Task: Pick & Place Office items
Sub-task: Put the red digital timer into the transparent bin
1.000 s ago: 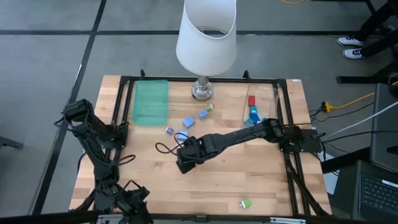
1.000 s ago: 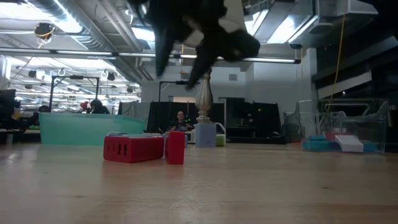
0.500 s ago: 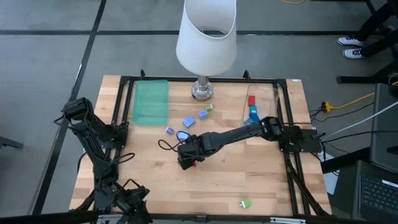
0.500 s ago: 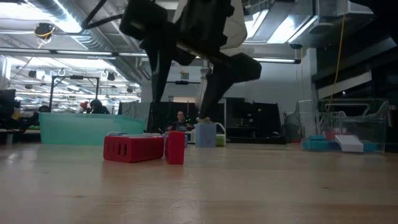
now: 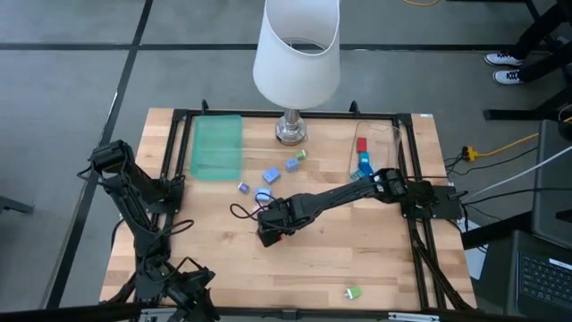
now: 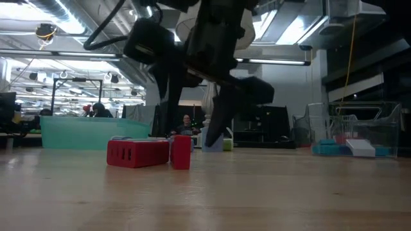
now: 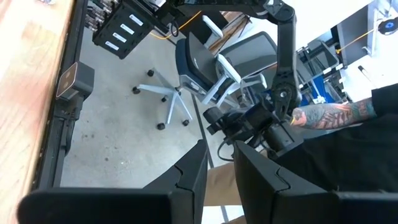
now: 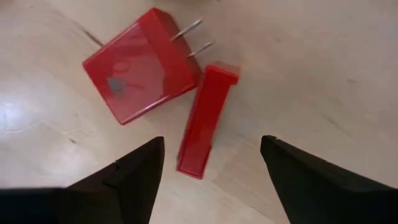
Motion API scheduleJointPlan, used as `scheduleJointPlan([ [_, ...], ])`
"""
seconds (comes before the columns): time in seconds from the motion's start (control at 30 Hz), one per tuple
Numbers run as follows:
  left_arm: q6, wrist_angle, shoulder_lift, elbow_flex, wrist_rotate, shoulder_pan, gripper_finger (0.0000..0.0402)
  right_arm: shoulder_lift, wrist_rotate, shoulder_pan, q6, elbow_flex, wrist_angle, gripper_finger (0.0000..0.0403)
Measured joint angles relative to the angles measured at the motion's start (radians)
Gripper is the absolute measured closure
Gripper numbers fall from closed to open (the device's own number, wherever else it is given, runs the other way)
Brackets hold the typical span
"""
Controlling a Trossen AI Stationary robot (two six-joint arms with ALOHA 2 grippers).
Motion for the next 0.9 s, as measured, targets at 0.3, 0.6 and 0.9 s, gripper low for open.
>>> scheduleJointPlan([
  [0.3, -0.003, 0.0, 0.0, 0.0, -0.004, 0.0, 0.0329, -0.003, -0.056, 0.015, 0.04, -0.114, 0.075, 0.0141],
  [0.6, -0.005, -0.014, 0.0, 0.0, -0.002, 0.0, 0.0329, -0.005, -0.051, 0.016, 0.026, -0.131, 0.065, 0.0298],
  [0.9, -0.012, -0.015, 0.0, 0.0, -0.003, 0.005, 0.0329, -0.003, -0.077, 0.016, -0.031, -0.131, 0.093, 0.0396],
])
